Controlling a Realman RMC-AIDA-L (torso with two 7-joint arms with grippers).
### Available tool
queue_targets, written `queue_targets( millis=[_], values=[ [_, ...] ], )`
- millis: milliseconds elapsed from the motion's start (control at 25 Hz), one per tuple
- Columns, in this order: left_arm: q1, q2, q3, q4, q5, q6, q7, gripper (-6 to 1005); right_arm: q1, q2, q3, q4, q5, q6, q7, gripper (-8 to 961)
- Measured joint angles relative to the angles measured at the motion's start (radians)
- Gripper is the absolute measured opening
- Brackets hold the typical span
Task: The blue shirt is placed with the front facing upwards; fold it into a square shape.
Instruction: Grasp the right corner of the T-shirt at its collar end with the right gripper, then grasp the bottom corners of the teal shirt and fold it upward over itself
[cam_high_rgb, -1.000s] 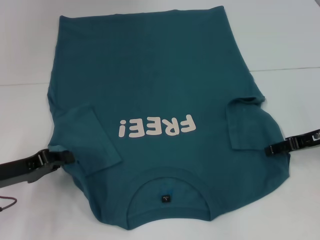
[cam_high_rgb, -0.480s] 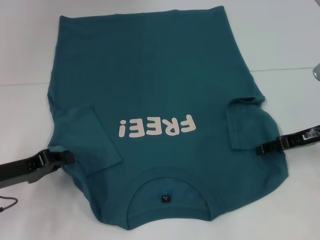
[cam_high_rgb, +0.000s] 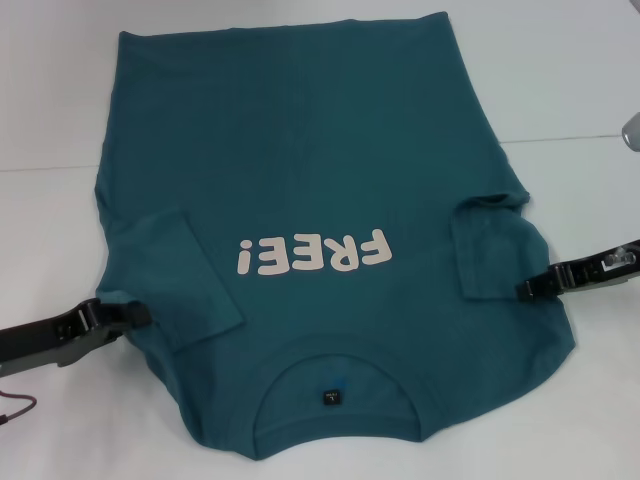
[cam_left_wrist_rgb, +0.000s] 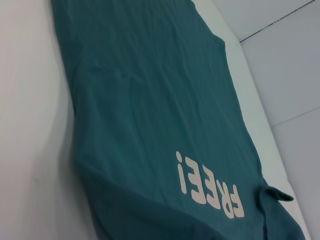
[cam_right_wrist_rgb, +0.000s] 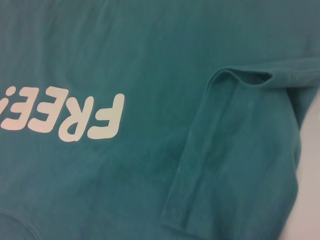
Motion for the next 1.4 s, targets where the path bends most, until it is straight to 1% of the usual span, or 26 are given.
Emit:
queue_targets(
  millis=[240, 320, 760, 920, 1040, 1200, 1280, 1400],
  values=[
    [-0.003, 0.001, -0.001, 0.0, -0.001, 0.002, -0.005, 49, 0.004, 0.0, -0.002, 0.004, -0.036, 0.003, 0.008, 475],
    [-0.004, 0.002, -0.001, 0.0, -0.001, 0.002, -0.006, 49, 0.005, 0.001, -0.002, 0.005, -0.041, 0.006, 0.009, 228],
    [-0.004, 0.005, 0.006, 0.0, -0.016, 0.009, -0.01, 49, 0.003, -0.004, -0.002, -0.009, -0.043, -0.019, 0.023, 40],
    [-0.001, 0.013, 0.021, 0.018, 0.016, 0.053, -0.032, 49, -0.014, -0.007, 0.006, -0.074, -0.042, -0.099, 0.024, 41],
    [0.008, 0.019, 0.062, 0.074, 0.053, 0.11, -0.073, 49, -0.033, -0.008, 0.008, -0.148, -0.041, -0.175, 0.037, 41],
    [0.026, 0.019, 0.138, 0.165, 0.088, 0.179, -0.125, 49, -0.055, -0.006, 0.003, -0.23, -0.051, -0.266, 0.048, 40],
    [0.034, 0.018, 0.169, 0.211, 0.104, 0.215, -0.148, 48, -0.06, -0.007, 0.003, -0.249, -0.062, -0.303, 0.049, 40],
    [0.041, 0.011, 0.193, 0.266, 0.138, 0.26, -0.175, 48, -0.062, -0.008, 0.007, -0.266, -0.103, -0.344, 0.049, 41]
  ],
)
